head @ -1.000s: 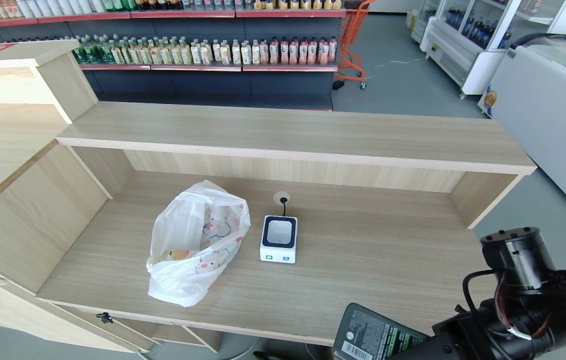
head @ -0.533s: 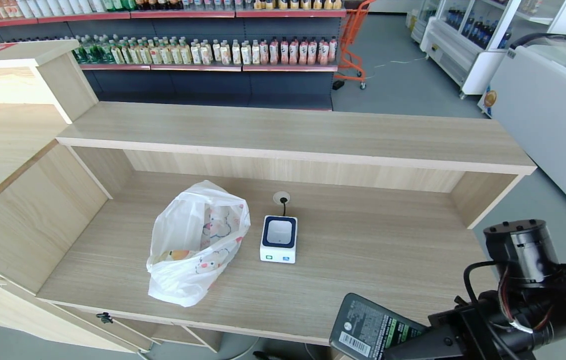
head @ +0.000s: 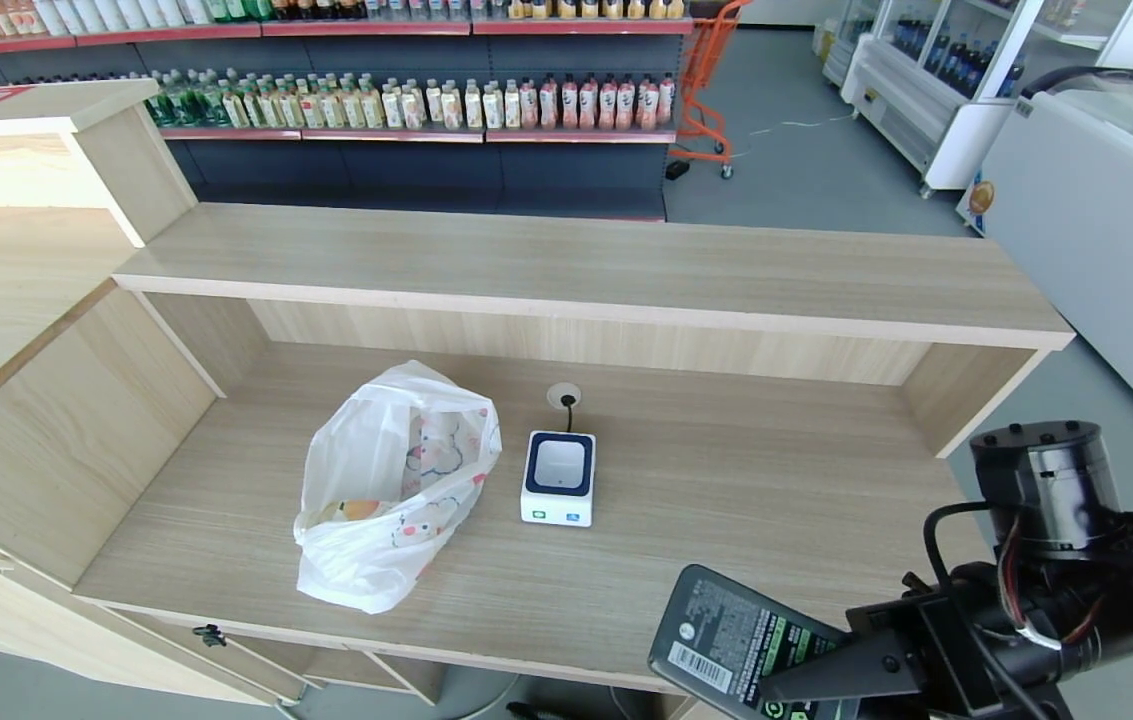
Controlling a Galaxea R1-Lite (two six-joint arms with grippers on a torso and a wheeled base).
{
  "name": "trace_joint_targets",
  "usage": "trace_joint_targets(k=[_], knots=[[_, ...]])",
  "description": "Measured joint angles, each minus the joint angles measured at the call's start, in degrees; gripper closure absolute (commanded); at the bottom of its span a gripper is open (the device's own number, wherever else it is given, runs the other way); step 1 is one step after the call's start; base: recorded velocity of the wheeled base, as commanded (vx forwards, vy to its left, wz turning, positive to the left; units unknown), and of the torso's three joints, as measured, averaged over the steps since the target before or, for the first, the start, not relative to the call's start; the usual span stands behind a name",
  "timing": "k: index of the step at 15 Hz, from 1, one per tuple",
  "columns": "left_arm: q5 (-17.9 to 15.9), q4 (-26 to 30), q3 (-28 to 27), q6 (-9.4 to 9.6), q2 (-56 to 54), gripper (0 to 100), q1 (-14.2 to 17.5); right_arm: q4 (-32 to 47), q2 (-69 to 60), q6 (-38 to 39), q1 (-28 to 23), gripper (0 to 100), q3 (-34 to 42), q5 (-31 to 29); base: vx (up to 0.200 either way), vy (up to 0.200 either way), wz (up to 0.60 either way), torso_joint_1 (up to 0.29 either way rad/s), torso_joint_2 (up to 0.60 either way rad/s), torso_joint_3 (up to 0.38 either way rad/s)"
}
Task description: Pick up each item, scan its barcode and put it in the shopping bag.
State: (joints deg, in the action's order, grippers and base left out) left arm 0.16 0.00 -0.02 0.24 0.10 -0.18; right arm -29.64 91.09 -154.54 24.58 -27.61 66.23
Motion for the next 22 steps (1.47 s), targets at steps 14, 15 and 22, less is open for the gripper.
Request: trace_joint_targets(k=[14,15,22], knots=[[0.0,0.0,0.0,0.02,0.0,0,0.0,3.9,-16.1,130.0,-21.9,100,1.4,-7.9,0.0,0.0,0.0,0.0,0.0,0.0],[0.0,0.0,0.0,0.02,0.0,0,0.0,3.9,-16.9,141.9,-24.4,100,1.3,-9.4,0.0,0.0,0.0,0.0,0.0,0.0],[0.0,0.0,0.0,0.09,0.0,0,0.0,4.1,-18.1,179.6,-29.1,100,3.2,-20.8,0.0,0.0,0.0,0.0,0.0,0.0]])
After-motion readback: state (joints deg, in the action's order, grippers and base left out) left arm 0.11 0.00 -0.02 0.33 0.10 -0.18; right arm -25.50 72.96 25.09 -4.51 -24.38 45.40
